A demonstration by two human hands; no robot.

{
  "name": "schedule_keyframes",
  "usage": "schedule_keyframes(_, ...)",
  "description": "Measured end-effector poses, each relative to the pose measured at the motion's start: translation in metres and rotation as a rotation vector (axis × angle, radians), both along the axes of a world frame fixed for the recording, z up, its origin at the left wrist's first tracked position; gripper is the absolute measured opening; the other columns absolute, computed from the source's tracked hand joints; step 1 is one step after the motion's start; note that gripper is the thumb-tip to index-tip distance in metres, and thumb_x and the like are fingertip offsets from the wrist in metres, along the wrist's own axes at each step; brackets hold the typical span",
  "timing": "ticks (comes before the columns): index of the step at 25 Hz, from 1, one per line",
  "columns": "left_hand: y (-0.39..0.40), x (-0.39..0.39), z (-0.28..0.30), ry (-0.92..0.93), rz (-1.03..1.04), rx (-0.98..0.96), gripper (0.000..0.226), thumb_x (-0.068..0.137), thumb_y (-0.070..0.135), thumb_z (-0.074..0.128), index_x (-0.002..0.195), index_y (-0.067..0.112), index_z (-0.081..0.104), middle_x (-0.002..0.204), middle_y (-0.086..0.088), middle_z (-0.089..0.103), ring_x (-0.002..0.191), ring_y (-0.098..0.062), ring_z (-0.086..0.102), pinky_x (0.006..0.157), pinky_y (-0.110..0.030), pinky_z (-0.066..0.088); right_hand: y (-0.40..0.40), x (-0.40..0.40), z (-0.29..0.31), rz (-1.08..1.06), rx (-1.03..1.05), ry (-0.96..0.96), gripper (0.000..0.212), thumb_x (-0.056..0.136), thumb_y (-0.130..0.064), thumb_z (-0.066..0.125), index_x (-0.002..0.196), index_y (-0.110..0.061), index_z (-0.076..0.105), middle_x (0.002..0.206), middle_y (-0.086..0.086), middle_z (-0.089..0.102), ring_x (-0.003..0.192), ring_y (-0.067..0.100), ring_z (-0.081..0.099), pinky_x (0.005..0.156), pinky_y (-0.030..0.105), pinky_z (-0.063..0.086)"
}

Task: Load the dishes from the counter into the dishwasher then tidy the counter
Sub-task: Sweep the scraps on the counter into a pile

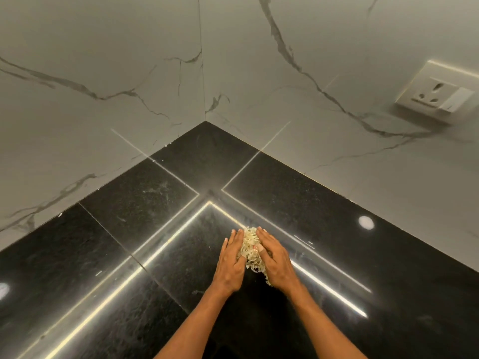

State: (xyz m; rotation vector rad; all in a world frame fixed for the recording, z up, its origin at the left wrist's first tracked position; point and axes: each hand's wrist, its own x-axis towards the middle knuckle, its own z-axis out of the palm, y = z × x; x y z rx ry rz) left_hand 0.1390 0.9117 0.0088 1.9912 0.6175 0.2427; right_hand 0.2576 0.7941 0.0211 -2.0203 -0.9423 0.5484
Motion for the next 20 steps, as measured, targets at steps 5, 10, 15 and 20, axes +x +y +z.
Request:
schedule_keyframes(5,-0.014,-0.011,0.01,-0.143,0.14,-0.167,0.068,0.087,0.026,0.046,0.153,0.019,0.031,0.158,0.01,0.027,0.147,0.004,0.017,0.12,-0.017,0.014,-0.04,-0.018,0.007,-0.404,0.014,-0.062,0.055,0.097,-0.035,0.04,0.148,-0.015,0.045,0.155,-0.001,0.042,0.144,0.01,0.034,0.121,0.037,0.028)
schedule_keyframes(10,-0.041,-0.024,0.008,-0.192,0.228,-0.213,0.075,0.079,0.012,0.047,0.152,0.017,0.033,0.158,0.007,0.031,0.147,0.002,0.021,0.122,-0.03,0.021,-0.055,-0.059,-0.004,-0.419,-0.048,-0.115,0.056,0.091,-0.021,0.043,0.146,-0.013,0.051,0.15,0.001,0.049,0.141,0.014,0.036,0.12,0.039,0.03)
schedule_keyframes(15,-0.05,-0.029,0.007,-0.224,0.265,-0.213,0.075,0.077,0.008,0.044,0.151,0.012,0.035,0.157,0.004,0.034,0.147,-0.002,0.024,0.122,-0.032,0.023,-0.052,-0.062,0.004,-0.21,0.0,-0.17,0.053,0.093,0.001,0.053,0.143,-0.014,0.053,0.144,-0.009,0.049,0.135,-0.003,0.032,0.113,0.006,0.018)
schedule_keyframes(20,-0.065,-0.031,0.02,-0.241,0.461,-0.136,0.067,0.081,0.006,0.045,0.147,0.014,0.045,0.151,0.006,0.044,0.143,-0.004,0.034,0.118,-0.024,0.028,-0.084,-0.057,0.007,-0.165,0.096,-0.324,0.038,0.076,0.006,0.055,0.103,-0.016,0.071,0.102,-0.011,0.061,0.103,0.002,0.051,0.089,0.019,0.046)
